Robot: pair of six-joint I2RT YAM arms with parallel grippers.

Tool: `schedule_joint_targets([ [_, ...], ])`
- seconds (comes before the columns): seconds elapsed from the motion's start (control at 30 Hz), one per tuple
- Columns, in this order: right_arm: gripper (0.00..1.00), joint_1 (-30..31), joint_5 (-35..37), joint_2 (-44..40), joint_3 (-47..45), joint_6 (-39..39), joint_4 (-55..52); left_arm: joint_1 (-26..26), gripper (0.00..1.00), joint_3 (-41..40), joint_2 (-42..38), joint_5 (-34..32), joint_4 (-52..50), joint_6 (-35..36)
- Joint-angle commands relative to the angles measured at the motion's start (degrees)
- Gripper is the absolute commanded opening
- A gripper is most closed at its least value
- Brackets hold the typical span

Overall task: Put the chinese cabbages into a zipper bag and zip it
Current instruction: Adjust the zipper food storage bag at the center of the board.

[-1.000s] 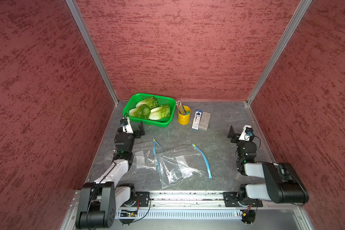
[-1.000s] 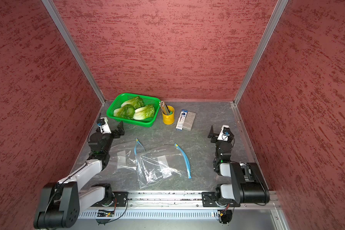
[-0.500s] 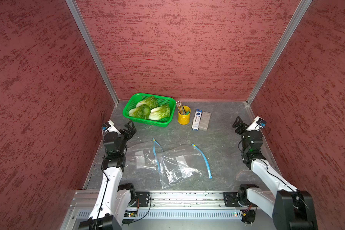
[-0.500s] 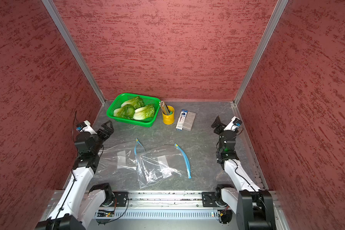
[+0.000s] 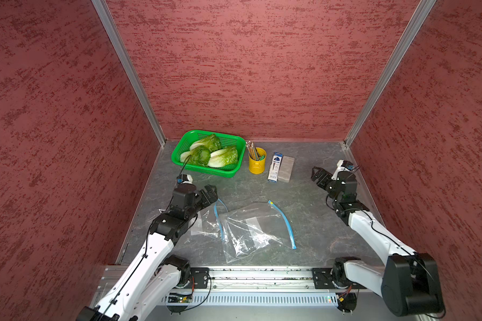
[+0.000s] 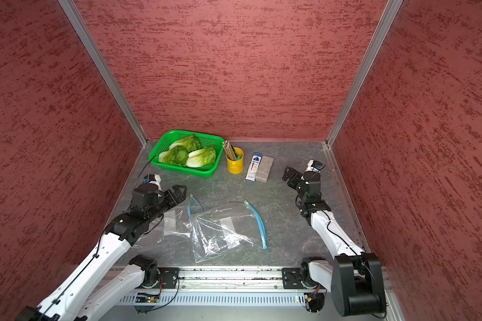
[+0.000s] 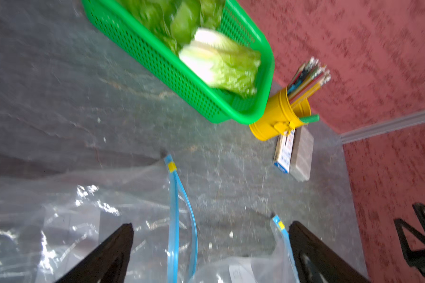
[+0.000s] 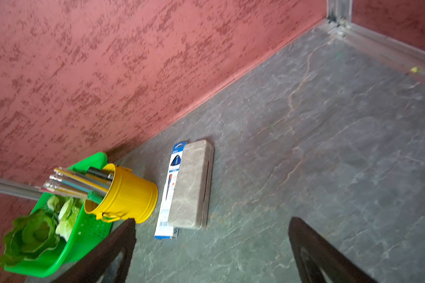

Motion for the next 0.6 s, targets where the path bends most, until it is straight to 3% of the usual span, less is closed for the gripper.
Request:
schedule_joint_targets([
  [0.0, 0.99, 4.3, -2.8, 0.7, 2.4, 1.7, -6.0, -6.9, 1.0, 1.2, 0.6, -1.5, -6.4, -4.9],
  [0.13, 0.99, 9.7, -3.1, 1.5, 2.7, 1.8, -7.8, -14.9, 1.0, 0.4, 1.2, -3.4, -8.2, -9.7],
  [0.33, 0.99, 16.3, -2.8, 2.9, 2.5, 3.7, -8.4, -20.4, 1.0, -0.1, 3.0, -2.8, -11.0, -13.4],
  [0.57, 0.99, 18.2, -4.4, 5.1, 4.1, 4.6, -8.7, -25.0, 1.0, -1.9, 6.3, -0.3, 0.2, -17.7],
])
